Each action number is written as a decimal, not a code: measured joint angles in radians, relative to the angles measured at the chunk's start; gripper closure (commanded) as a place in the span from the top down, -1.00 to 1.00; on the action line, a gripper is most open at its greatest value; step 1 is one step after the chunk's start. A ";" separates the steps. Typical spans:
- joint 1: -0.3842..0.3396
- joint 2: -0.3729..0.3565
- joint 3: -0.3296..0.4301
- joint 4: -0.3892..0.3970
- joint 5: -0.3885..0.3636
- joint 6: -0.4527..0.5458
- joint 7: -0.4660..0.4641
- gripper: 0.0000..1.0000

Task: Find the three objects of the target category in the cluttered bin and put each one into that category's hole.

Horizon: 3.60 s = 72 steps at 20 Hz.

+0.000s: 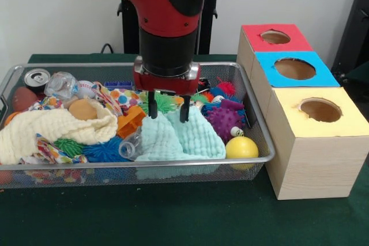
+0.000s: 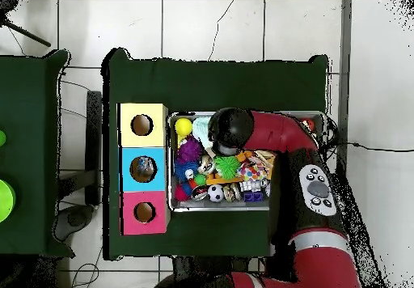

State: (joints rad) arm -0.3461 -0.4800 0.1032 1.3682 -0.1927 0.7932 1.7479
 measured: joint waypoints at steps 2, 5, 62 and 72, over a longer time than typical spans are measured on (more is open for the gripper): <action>0.011 0.013 0.000 -0.034 0.000 0.038 0.000 1.00; 0.017 0.035 0.002 -0.081 0.000 0.075 0.000 1.00; -0.161 -0.003 0.127 -0.031 -0.222 -0.025 0.000 1.00; -0.166 0.005 0.128 -0.012 -0.224 -0.077 0.000 1.00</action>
State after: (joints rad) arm -0.5119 -0.4746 0.2308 1.3557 -0.4172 0.7167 1.7479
